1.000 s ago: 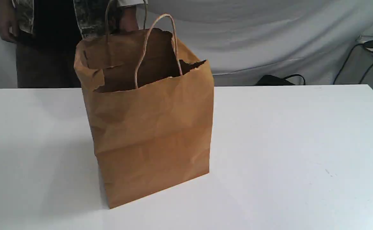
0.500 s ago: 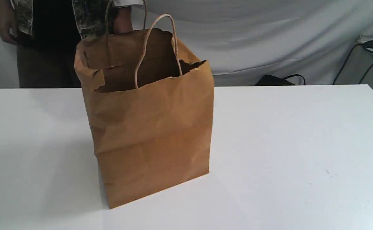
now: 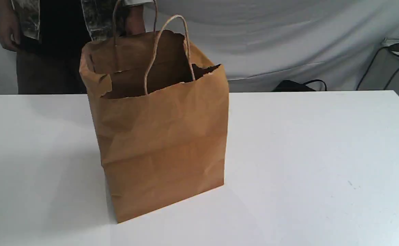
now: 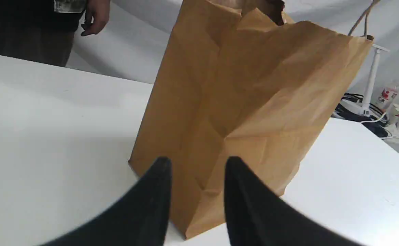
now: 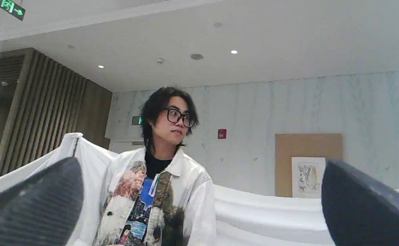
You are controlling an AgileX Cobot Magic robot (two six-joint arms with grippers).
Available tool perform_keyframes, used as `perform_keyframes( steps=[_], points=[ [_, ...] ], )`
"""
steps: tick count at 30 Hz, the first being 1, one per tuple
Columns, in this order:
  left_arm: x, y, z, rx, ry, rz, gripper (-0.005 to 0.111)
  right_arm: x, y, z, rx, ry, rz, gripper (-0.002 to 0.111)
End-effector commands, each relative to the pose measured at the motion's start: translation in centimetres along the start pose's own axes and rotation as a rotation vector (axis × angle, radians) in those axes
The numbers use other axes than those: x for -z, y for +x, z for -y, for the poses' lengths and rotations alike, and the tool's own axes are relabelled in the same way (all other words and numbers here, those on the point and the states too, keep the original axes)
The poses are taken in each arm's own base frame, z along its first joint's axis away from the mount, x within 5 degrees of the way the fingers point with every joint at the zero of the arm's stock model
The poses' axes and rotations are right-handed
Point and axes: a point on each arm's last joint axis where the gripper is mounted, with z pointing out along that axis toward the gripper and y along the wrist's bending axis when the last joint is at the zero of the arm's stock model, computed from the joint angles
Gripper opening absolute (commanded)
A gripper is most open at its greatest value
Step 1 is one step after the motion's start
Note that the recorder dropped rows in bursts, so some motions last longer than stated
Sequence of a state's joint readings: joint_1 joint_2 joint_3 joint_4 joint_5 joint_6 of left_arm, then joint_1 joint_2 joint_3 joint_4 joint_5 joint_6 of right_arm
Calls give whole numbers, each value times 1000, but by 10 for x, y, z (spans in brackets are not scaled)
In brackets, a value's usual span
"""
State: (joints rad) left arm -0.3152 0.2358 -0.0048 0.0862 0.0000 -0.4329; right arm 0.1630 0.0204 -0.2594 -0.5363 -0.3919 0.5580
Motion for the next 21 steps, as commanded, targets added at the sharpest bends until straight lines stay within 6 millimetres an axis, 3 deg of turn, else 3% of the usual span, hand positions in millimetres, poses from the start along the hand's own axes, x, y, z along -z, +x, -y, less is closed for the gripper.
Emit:
perform_keyframes(
  steps=[1, 11, 21],
  points=[
    [1, 0, 0, 17, 1, 13, 29, 1, 2, 1, -5, 12, -12, 92],
    [24, -19, -8, 12, -144, 350, 29, 1, 3, 1, -26, 13, -14, 92],
    [25, -21, -9, 12, -175, 376, 29, 0, 3, 1, -30, 15, -21, 92]
  ],
)
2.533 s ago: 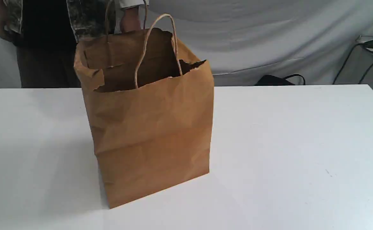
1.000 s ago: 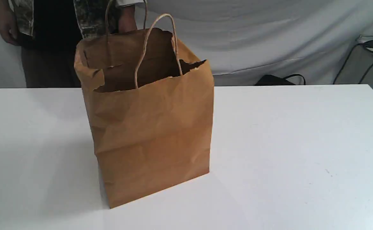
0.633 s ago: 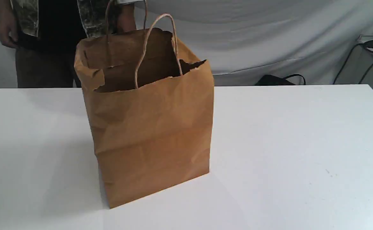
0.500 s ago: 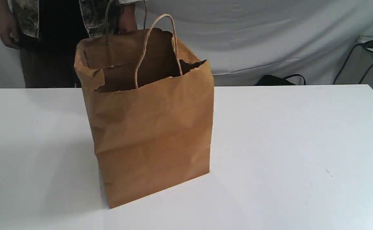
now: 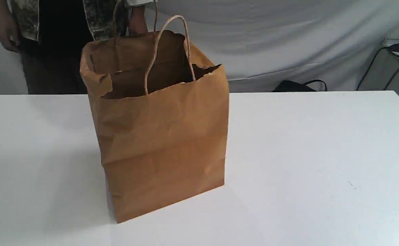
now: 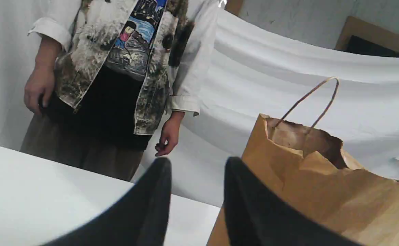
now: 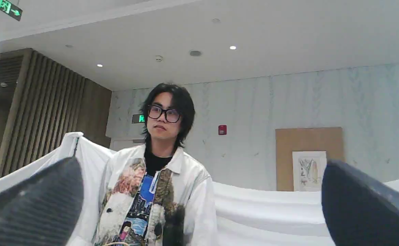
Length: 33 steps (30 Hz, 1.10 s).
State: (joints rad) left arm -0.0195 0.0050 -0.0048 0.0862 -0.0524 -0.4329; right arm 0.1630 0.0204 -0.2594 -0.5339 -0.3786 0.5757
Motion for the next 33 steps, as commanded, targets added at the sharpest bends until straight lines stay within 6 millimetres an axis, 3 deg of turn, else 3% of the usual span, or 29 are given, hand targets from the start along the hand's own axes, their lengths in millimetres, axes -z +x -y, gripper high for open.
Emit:
perform_keyframes(
  steps=[1, 19, 26, 33],
  points=[
    [0, 0, 0, 13, 2, 11, 29, 0, 2, 1, -10, 7, -10, 92],
    [1, 5, -3, -4, -24, -46, 29, 0, 3, 1, -36, 14, -20, 92],
    [6, 24, -23, -431, -189, -307, 29, 0, 3, 1, -36, 14, -20, 92],
    [6, 27, -19, -268, -171, -317, 29, 0, 3, 1, -40, 14, -20, 92]
  ],
)
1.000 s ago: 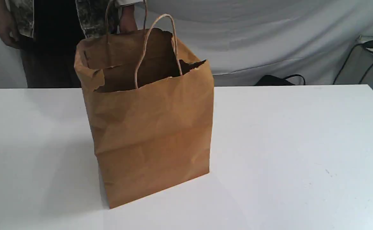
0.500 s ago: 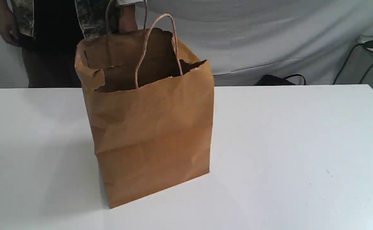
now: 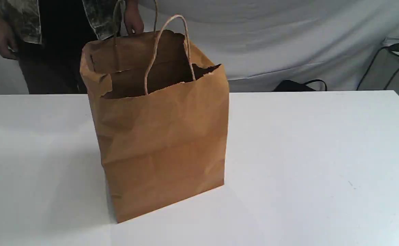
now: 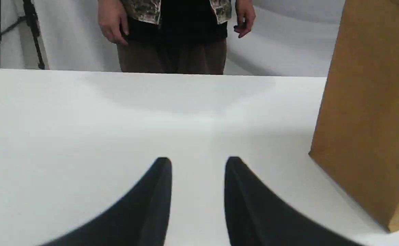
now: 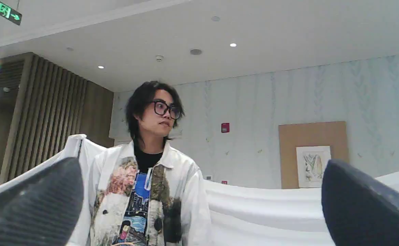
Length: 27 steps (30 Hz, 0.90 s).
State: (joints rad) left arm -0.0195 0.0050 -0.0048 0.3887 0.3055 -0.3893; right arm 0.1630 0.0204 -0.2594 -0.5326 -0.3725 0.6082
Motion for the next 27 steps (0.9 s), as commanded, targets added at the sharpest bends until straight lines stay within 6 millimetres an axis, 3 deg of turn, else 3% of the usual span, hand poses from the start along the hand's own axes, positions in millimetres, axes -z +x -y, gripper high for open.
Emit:
perform_keyframes(
  steps=[1, 9, 16, 18, 24, 27],
  points=[
    [0, 2, 2, 89, 24, -13, 29, 0, 3, 1, -7, 10, -15, 92],
    [0, 2, 2, 82, 21, -12, 29, 0, 3, 1, -29, 15, -21, 92],
    [0, 2, 2, 82, 21, -12, 29, 0, 4, 1, -189, 19, -23, 88],
    [0, 2, 2, 82, 21, -12, 29, 0, 5, 2, -191, 27, -32, 79],
    [0, 2, 2, 82, 21, -12, 29, 1, 9, 5, -270, 64, -79, 35],
    [0, 2, 2, 82, 21, -12, 29, 1, 12, 6, -480, 88, -93, 23]
  ],
)
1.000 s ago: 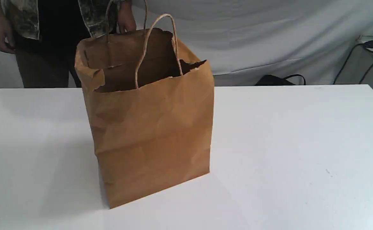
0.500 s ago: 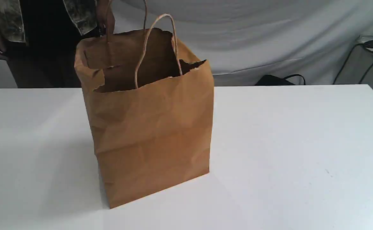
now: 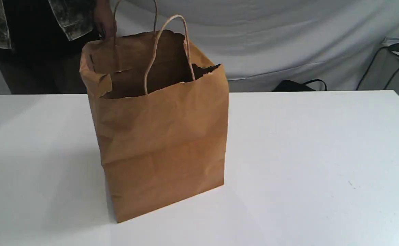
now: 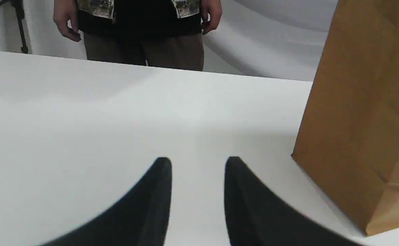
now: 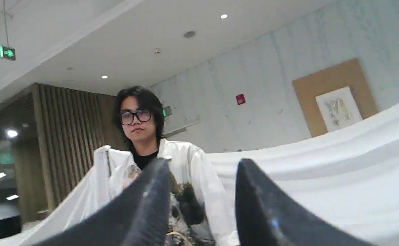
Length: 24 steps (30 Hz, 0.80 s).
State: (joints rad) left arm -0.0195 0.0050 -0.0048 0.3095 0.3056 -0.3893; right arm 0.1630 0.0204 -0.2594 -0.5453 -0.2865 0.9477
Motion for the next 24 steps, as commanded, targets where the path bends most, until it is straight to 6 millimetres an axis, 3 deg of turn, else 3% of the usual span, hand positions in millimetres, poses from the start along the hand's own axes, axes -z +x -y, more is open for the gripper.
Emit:
perform_keyframes(
  steps=[1, 5, 15, 21, 24],
  points=[
    [0, 2, 0, 4, -1, -2, 29, 0, 5, 4, -193, 39, -40, 21],
    [0, 2, 0, 4, -1, -2, 29, 2, 15, 12, -105, 126, -134, 19],
    [0, 2, 0, 4, -1, -2, 29, 14, 59, 32, -125, 227, -270, 19],
    [0, 2, 0, 4, -1, -2, 29, 18, 74, 32, 70, 149, -345, 19],
    [0, 2, 0, 4, -1, -2, 29, 19, 76, 29, 64, 115, -351, 19]
  ],
)
